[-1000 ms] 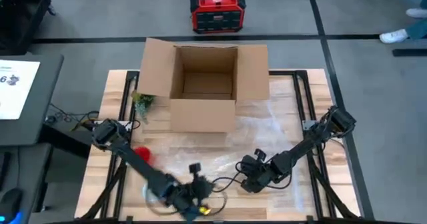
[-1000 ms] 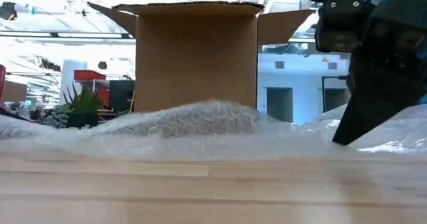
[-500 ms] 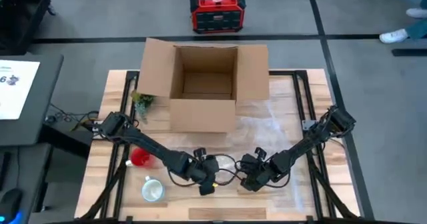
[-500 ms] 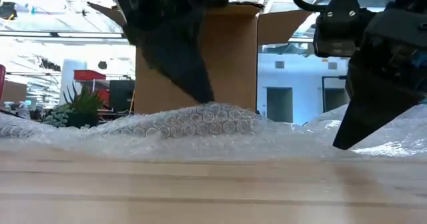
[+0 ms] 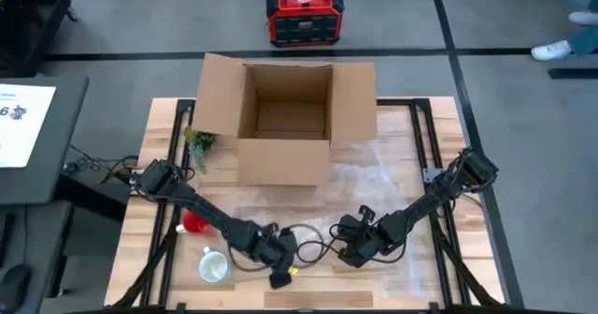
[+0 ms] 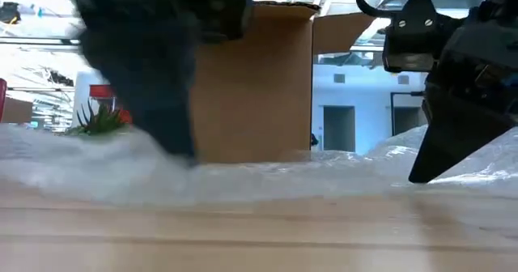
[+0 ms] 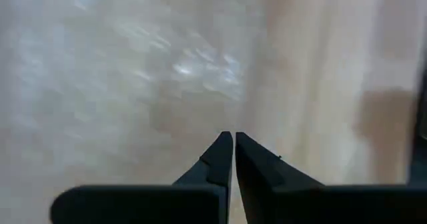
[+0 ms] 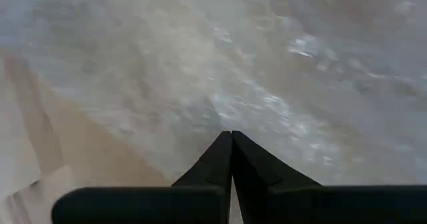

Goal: Wrap mug
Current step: Pack the white mug with the bubble wrap

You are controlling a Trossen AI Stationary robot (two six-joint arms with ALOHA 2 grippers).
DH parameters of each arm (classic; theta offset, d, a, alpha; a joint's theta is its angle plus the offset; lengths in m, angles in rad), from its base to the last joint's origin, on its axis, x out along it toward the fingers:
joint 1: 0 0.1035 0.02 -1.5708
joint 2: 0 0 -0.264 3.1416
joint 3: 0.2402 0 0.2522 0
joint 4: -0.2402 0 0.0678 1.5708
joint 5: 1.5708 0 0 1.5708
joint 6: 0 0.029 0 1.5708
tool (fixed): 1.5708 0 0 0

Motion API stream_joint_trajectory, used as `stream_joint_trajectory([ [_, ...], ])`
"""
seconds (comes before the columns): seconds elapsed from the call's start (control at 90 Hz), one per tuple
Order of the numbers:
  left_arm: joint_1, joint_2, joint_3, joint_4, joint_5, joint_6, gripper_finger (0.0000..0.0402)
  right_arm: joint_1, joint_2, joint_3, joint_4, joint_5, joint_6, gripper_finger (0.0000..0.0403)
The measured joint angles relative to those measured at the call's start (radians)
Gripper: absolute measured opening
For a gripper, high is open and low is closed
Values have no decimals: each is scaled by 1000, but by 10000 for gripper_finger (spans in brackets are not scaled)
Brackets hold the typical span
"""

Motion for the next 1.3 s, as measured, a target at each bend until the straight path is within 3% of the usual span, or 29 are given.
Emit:
stream_joint_trajectory([
  [0.233, -146, -2, 88, -51, -123, -144, 0, -7, -2, 1, -144, 0, 116, 0],
  [0.378, -208, -2, 167, -153, -372, -179, 0, 16, -2, 1, -200, 3, 143, 0],
  [0.444, -204, -4, 191, -174, -519, -161, 0, 23, -2, 1, -200, 3, 143, 0],
  [0.489, -178, -4, 195, -182, -554, -135, 0, 26, -2, 1, -199, 3, 143, 0],
  [0.756, 50, 55, 193, -296, -277, -35, 0, 17, -2, 1, -196, -3, 119, 0],
  [0.889, 27, 71, 194, -250, -95, -69, 0, 17, -2, 1, -197, -8, 116, 0],
  [0.978, -44, 76, 193, -233, -38, -118, 0, 13, -2, 1, -197, -11, 117, 0],
  [1.167, -193, 52, 193, -256, -79, -360, 0, 9, -2, 1, -196, -22, 157, 0],
  [1.3, -271, 1, 193, -319, -211, -509, 0, 28, -2, 1, -188, -22, 169, 0],
])
